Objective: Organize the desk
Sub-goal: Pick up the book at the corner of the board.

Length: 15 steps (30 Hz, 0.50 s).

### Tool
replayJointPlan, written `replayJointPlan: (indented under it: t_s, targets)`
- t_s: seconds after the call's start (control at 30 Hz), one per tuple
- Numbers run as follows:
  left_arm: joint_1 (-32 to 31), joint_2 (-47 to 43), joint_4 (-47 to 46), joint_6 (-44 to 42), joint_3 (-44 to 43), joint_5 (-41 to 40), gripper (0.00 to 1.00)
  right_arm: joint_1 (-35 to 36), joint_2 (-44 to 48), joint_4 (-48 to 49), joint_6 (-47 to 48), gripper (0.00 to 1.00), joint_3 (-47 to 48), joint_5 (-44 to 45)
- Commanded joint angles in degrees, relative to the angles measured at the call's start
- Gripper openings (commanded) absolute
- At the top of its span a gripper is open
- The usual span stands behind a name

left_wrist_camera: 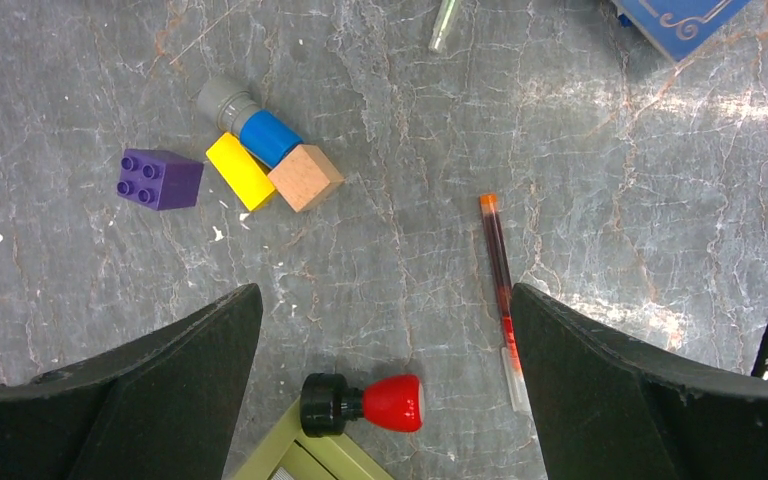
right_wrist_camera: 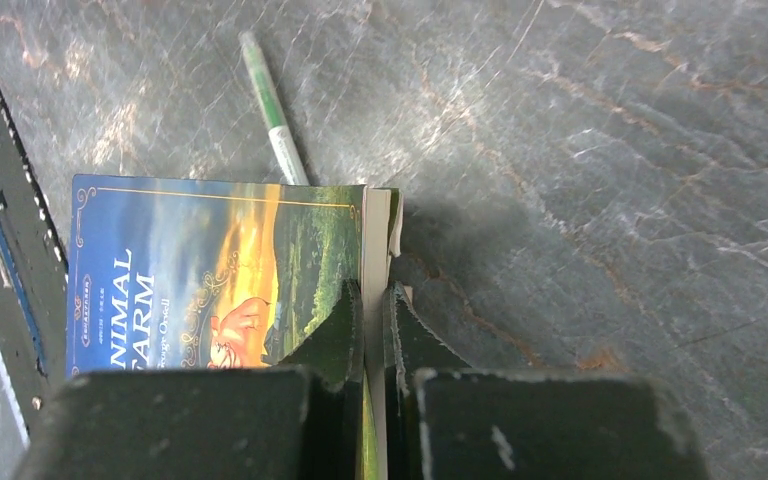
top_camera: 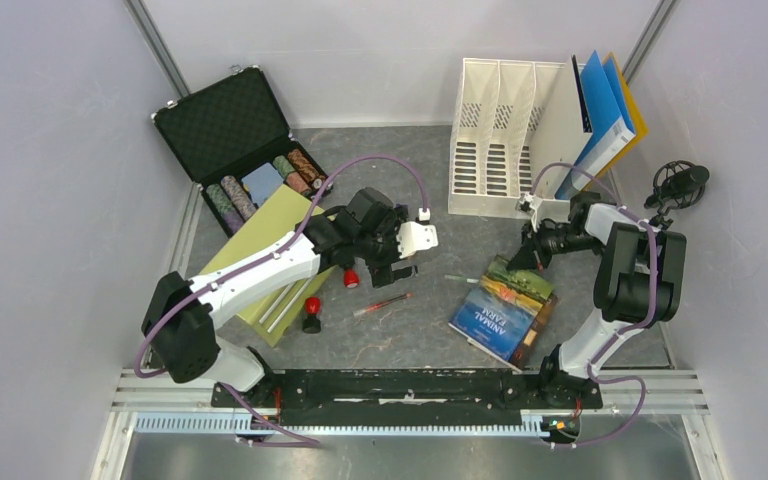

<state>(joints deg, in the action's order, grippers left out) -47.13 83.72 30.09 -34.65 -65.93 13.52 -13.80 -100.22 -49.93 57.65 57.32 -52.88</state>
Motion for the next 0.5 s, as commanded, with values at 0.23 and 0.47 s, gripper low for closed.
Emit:
replayJointPlan:
  t_s: [0.23, 0.47]
  targets:
    - [-0.4, -1.2, -3.5, -0.1, 0.2, -2.8, 1.00, 2.7, 5.0, 11.7, -7.7, 0.00, 0.8, -4.0]
    - [-0.3, -1.2, -6.6, 2.1, -0.1, -6.2, 1.00, 3.7, 9.4, 11.1, -9.7, 0.00, 4.3, -7.0]
